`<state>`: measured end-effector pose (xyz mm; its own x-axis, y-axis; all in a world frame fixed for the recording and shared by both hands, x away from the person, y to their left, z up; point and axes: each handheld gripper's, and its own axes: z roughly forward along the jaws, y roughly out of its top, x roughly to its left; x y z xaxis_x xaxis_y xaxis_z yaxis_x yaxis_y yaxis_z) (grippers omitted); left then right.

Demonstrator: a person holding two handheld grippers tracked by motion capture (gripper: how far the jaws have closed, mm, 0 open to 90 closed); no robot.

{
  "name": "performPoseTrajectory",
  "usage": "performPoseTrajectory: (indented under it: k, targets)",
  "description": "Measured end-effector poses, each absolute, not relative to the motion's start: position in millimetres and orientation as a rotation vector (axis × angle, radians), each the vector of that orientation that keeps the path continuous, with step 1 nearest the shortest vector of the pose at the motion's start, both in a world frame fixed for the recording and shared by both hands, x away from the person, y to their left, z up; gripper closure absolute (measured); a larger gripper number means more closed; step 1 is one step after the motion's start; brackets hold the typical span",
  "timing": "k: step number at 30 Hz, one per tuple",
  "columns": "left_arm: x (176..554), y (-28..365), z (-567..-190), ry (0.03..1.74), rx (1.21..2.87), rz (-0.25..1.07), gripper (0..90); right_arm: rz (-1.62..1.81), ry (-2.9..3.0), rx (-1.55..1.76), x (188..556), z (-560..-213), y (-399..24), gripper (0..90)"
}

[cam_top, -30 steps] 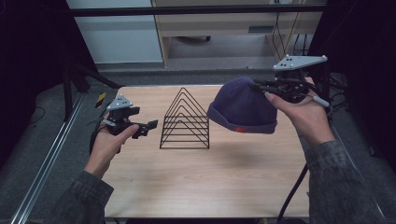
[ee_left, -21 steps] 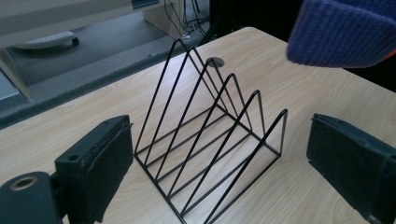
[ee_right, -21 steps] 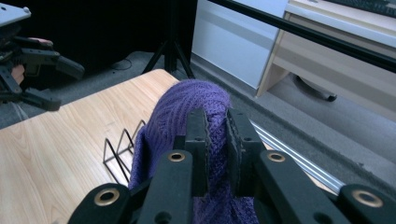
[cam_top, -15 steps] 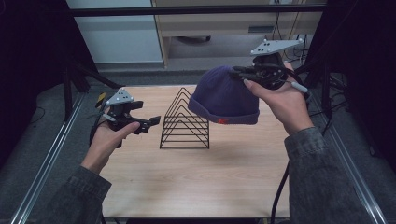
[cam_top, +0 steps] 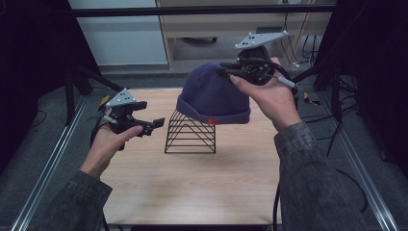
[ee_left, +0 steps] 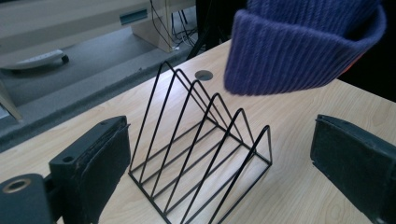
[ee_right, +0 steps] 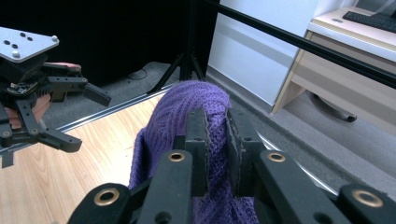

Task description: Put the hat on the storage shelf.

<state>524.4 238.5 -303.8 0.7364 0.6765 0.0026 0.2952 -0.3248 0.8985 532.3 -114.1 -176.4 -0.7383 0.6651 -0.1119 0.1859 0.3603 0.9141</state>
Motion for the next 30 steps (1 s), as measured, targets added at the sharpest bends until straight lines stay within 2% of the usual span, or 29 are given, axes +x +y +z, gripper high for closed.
performPoseTrajectory:
  k: [30]
  targets:
    - [522.5,234.2,-298.2,0.696,1.907,0.486,3.1,1.368,2.208,0.690,545.0,-179.0,-68.4,80.0]
